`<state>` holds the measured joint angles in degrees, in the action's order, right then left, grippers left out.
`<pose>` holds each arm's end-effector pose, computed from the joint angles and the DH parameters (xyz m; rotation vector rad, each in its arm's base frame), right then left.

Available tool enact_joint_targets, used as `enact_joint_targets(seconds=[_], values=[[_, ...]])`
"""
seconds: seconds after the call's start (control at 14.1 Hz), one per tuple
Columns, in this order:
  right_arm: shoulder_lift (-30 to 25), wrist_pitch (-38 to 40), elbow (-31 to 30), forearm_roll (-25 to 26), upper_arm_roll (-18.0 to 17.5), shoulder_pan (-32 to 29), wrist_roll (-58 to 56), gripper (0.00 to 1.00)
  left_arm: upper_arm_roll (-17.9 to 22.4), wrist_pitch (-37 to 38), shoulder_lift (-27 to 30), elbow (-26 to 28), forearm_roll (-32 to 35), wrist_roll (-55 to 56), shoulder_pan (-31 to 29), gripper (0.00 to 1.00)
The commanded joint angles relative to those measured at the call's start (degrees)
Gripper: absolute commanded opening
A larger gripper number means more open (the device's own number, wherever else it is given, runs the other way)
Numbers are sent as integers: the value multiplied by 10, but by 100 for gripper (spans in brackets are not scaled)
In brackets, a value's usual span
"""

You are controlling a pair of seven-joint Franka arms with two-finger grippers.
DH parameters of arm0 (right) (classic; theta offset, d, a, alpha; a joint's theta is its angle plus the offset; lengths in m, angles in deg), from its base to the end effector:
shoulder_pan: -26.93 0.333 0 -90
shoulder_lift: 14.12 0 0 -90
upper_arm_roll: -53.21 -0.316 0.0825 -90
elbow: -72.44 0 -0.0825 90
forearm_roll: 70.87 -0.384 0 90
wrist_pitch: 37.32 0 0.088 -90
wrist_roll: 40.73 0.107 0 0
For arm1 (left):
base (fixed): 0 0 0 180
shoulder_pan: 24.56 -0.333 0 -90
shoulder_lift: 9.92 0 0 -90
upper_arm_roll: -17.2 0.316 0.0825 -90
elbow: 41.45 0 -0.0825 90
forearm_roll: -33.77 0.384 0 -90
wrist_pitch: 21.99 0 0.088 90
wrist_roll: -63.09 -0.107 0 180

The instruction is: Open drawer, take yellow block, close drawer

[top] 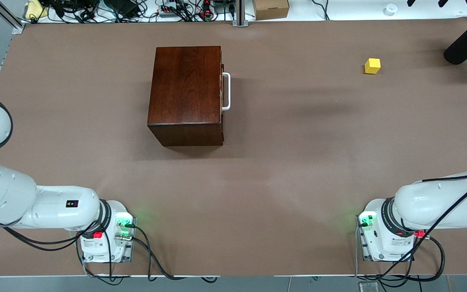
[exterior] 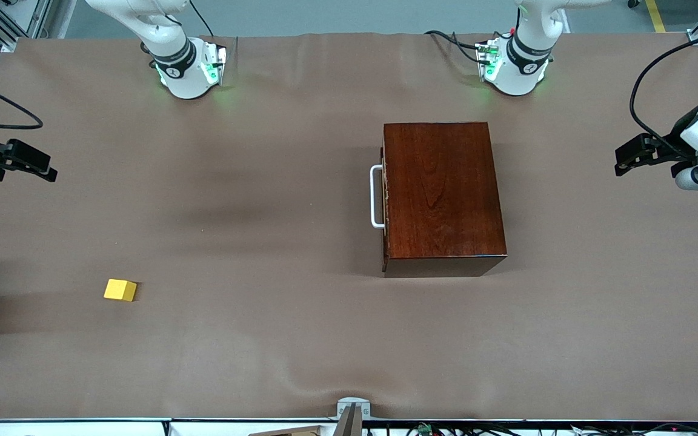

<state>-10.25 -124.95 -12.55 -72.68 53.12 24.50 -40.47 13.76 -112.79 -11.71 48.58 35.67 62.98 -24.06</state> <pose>0.5713 -0.0199 0.6240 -3.1086 0.0690 0.0325 0.5638 -0.0348 0.6081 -3.1076 0.1110 0.0260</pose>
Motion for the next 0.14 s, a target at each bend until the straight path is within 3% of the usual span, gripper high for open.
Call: enact_joint_targets(seconds=[0.0, 0.07], values=[[-6, -1, -5, 4, -1, 2, 2, 100, -5, 6, -1, -4, 5, 0, -5, 100], [-6, -1, -5, 4, -1, 2, 2, 100, -5, 6, -1, -4, 5, 1, -4, 100]])
